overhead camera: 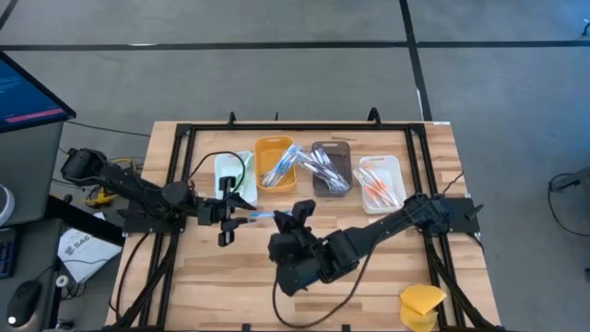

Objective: Pick & Place Toothbrushes
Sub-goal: Put the blue toothbrush into the orange bin

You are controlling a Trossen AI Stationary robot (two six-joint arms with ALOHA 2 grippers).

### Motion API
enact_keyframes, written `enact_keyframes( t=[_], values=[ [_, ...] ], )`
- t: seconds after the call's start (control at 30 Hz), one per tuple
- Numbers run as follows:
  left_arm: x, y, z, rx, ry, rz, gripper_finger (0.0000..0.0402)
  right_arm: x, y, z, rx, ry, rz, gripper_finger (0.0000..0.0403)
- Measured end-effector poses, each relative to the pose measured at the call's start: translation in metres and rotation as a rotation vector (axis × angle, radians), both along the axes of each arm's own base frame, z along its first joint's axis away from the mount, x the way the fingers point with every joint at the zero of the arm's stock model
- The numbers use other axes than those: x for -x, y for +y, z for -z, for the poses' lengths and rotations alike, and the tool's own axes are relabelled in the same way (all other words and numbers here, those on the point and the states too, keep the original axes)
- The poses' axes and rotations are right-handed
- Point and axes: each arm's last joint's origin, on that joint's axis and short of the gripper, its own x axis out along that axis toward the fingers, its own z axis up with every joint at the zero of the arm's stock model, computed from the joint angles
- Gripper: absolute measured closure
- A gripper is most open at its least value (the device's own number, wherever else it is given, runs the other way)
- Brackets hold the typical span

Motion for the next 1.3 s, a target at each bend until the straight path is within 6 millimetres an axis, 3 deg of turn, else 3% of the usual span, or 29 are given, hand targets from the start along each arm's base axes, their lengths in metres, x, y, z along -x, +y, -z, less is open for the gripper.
enact_keyframes(
  t=[0.37,0.63,0.93,1.3],
  values=[
    [-0.014,0.006,-0.011,-0.035,-0.027,-0.062,0.0279,-0.012,-0.023,0.004,-0.015,0.027,0.033,0.0398],
    [-0.019,0.012,-0.008,-0.029,-0.006,-0.089,0.0279,-0.011,-0.023,0.004,-0.006,0.024,0.043,0.0398],
    [-0.018,0.013,-0.009,-0.009,-0.009,-0.096,0.0279,-0.002,-0.006,0.003,0.015,-0.003,0.035,0.0398],
    [-0.017,0.012,-0.01,0.02,-0.013,-0.076,0.0279,-0.015,-0.029,0.003,-0.058,-0.006,0.05,0.0396]
  ],
)
